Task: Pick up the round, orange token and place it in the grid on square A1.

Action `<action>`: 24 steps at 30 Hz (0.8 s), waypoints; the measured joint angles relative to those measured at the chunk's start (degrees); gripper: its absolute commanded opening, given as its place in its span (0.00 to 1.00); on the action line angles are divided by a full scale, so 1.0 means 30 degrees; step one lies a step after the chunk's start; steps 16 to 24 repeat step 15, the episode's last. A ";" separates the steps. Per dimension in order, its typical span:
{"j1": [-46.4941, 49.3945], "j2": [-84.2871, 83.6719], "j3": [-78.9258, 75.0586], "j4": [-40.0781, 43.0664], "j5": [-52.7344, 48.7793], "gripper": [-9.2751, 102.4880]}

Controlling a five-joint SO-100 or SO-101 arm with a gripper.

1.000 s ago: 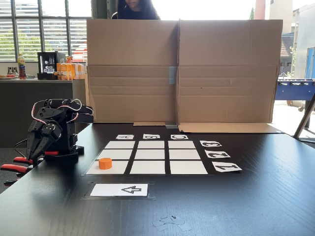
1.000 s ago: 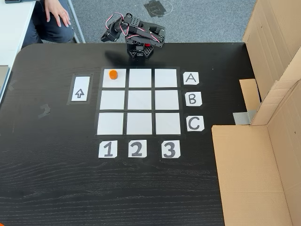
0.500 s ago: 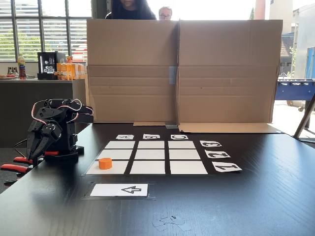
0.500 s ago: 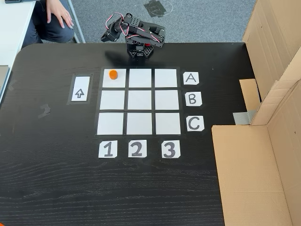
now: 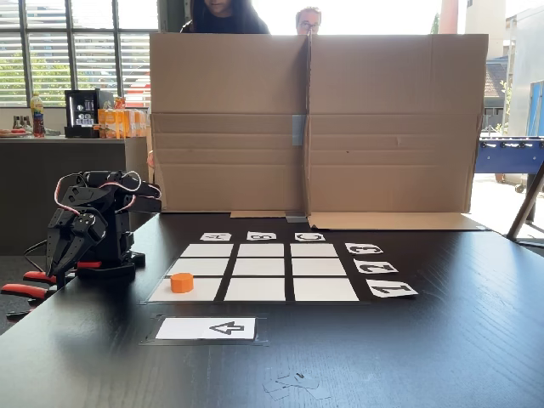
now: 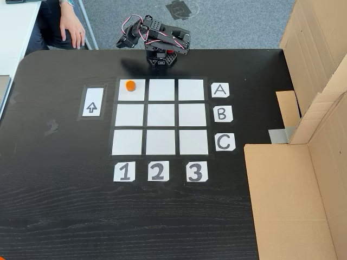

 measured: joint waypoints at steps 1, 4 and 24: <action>0.0000 0.0000 0.0000 0.0000 0.0000 0.08; 0.0000 0.0000 0.0000 0.0000 0.0000 0.08; 0.0000 0.0000 0.0000 0.0000 0.0000 0.08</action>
